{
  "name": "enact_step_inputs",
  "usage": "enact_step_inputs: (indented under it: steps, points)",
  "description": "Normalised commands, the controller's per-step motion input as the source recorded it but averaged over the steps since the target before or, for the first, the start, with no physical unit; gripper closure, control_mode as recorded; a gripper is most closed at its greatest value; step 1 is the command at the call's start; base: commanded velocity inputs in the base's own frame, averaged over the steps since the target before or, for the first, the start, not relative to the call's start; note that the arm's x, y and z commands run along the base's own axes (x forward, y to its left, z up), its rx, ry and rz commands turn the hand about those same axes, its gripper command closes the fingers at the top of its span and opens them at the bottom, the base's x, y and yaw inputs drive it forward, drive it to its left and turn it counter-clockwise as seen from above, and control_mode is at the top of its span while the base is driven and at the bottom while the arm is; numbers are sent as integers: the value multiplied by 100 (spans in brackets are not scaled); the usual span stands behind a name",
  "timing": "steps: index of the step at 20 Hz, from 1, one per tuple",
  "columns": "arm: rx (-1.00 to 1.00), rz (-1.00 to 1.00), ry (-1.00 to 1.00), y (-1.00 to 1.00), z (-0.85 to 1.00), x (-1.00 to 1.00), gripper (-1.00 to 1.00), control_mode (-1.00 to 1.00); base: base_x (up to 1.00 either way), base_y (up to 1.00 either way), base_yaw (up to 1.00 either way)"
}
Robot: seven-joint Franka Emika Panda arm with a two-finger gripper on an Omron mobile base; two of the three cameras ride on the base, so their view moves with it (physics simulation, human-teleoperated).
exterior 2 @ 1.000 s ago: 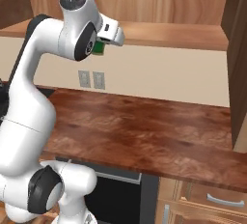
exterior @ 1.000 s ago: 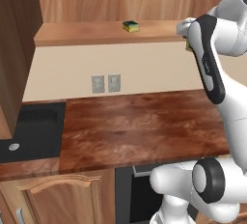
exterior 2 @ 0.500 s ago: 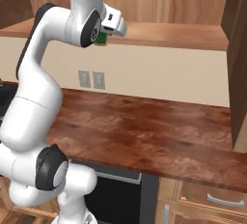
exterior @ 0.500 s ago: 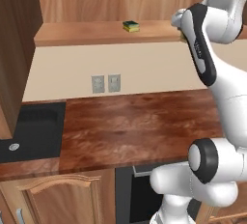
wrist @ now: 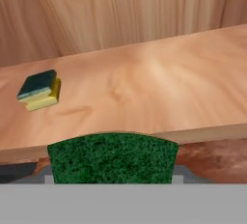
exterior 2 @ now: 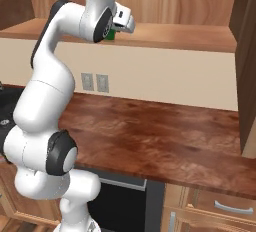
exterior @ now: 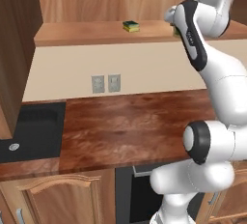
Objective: Pick up the sponge and sponge from the sink, and place them back in the cabinet, and close the cabinet doors.
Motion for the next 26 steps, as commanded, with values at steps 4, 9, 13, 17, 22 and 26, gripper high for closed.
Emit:
enact_step_inputs:
  steps: [4,9,13,17,22,26]
  points:
    - [2,3,-1,1,-2,54,100,-100,0,0,0]
    - [0,2,0,0,-4,55,100,-100,0,0,0]
    - [0,1,0,4,-7,51,100,-100,0,0,0]
    - [0,0,0,5,-6,50,100,-100,0,0,0]
    - [0,0,0,9,-8,46,100,-100,0,0,0]
    - [0,0,0,10,-9,46,100,-100,0,0,0]
